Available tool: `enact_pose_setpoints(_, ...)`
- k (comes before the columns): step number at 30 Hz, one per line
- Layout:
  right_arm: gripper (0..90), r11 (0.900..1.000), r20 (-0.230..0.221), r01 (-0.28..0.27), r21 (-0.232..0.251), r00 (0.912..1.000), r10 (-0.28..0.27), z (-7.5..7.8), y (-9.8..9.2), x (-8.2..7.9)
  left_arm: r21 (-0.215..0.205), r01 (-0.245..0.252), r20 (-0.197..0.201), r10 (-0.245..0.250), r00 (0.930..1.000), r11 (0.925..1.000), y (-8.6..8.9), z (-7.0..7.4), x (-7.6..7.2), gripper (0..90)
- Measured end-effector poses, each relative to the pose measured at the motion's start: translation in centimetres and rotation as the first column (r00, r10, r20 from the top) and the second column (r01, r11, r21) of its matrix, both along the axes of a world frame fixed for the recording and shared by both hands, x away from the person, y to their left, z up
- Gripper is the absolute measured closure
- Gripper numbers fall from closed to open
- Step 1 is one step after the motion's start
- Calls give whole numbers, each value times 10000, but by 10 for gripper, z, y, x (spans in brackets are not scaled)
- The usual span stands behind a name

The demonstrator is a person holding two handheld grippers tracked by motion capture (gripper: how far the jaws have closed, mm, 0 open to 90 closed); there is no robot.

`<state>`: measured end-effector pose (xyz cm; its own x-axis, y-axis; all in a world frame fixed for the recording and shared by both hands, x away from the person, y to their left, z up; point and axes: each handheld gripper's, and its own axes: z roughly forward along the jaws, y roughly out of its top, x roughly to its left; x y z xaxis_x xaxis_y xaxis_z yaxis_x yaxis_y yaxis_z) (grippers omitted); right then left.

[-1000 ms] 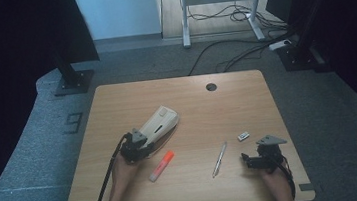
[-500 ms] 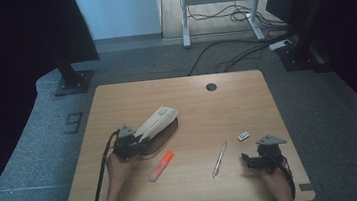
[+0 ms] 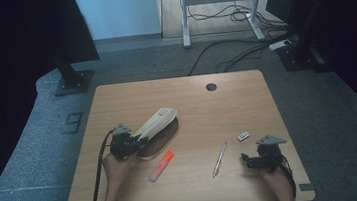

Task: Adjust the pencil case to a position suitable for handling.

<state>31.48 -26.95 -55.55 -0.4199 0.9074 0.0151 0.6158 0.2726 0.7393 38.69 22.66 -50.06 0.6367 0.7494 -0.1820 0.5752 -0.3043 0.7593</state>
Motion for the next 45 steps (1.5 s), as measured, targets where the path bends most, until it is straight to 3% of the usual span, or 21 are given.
enact_pose_setpoints(8, 129, 9993, -215, -360, -86, 9991, 358, 3, 2, 4, -58, 5, 106, -4, 9999, 10000, 2, 2, -1, 734)
enact_pose_setpoints(14, 127, 9985, -135, -541, -88, 9984, 540, 7, 2, 9, -132, 1, 125, 1, 9999, 9999, 3, 2, -2, 735)
enact_pose_setpoints(24, 138, 9986, -140, -531, -73, 9985, 530, 17, -4, 24, -285, 33, 124, -29, 9999, 9996, 5, 2, -2, 733)
enact_pose_setpoints(32, 202, 9989, -129, -459, -126, 9989, 457, 19, -3, 35, -250, 49, 147, -46, 9999, 9997, 4, 2, -2, 734)
enact_pose_setpoints(33, 249, 9984, -16, -518, -218, 9987, 517, 19, -1, 38, -245, 56, 149, -52, 9999, 9997, 4, 2, -3, 733)
enact_pose_setpoints(37, 292, 9976, 38, -589, -355, 9982, 591, 20, 2, 44, -235, 82, 153, -79, 9999, 9997, 5, 2, -3, 734)
enact_pose_setpoints(45, 341, 9980, -38, -493, -401, 9988, 492, 15, 9, 56, -228, 132, 176, -128, 9998, 9997, 5, 2, -3, 733)
